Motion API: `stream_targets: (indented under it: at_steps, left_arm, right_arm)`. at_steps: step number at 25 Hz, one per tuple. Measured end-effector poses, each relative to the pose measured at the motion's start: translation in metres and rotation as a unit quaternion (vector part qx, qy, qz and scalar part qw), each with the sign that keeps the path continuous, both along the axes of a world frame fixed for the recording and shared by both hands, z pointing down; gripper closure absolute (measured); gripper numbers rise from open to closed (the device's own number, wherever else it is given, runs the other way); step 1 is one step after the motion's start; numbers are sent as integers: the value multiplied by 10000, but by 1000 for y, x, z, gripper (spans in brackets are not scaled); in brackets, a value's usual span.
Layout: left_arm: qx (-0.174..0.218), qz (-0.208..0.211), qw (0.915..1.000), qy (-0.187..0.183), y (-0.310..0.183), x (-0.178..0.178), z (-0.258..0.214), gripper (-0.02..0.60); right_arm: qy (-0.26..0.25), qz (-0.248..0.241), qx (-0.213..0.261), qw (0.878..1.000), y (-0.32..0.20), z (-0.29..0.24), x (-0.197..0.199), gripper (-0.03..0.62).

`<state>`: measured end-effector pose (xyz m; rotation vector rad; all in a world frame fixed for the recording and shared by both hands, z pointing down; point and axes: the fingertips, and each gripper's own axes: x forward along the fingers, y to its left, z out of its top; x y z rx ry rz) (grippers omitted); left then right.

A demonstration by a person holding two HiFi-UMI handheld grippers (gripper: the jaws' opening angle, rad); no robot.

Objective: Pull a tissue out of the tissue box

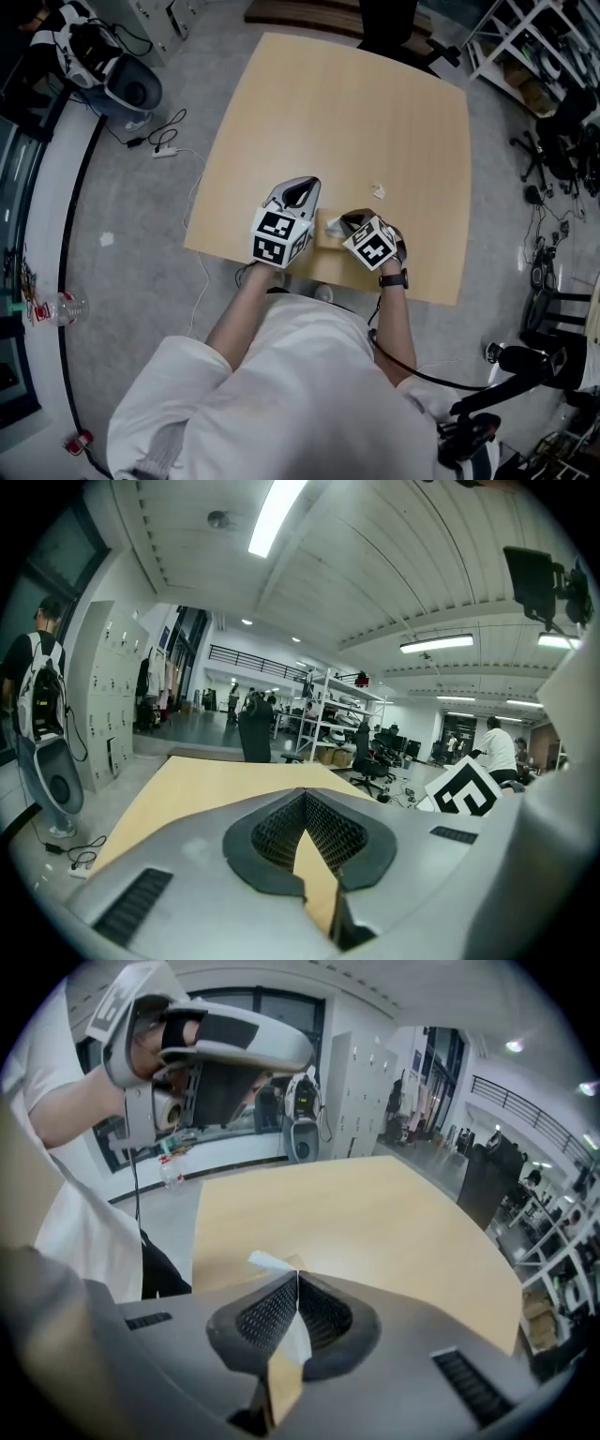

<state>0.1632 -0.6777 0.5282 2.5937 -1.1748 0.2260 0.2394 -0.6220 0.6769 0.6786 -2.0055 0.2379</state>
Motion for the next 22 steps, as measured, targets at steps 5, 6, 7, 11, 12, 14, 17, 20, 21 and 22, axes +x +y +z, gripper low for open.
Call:
stream_targets:
  at_steps: [5,6,7,11,12,14,17,20,21,22]
  left_arm:
    - [129,-18,9999,109,-7,-1,-14,589]
    - [158,-19,9998,129,-8,-1,-17,589]
    - [188,-19,9997,144,-9,-1,-20,589]
    - [308,-27,9993,200,-12,1,-31,589]
    - [349,-42,9991,222,-13,0,-34,589]
    - [432,-84,9987,273,-16,-1,-42,589]
    - [521,-119,9979,361,-18,-2,-51,589]
    - [591,-116,9973,421,-17,0,-57,589]
    - [595,-103,9973,415,-17,2,-57,589]
    - [585,-88,9974,405,-17,3,-56,589]
  right_arm:
    - [-222,146,612,9978,-20,-43,1,586]
    - [-224,177,726,9970,-22,-50,3,586]
    - [-263,221,834,9959,-24,-57,5,586]
    - [-1159,600,1286,9831,-35,-105,1,591]
    - [-1437,717,1400,9770,-38,-120,0,591]
    - [-1787,867,1621,9666,-43,-144,0,591]
    - [-1908,882,1860,9598,-45,-167,2,591]
    - [-1916,779,1992,9579,-43,-174,2,591]
    - [-1856,653,1903,9618,-40,-167,0,589]
    - [-1718,477,1696,9692,-34,-153,-3,589]
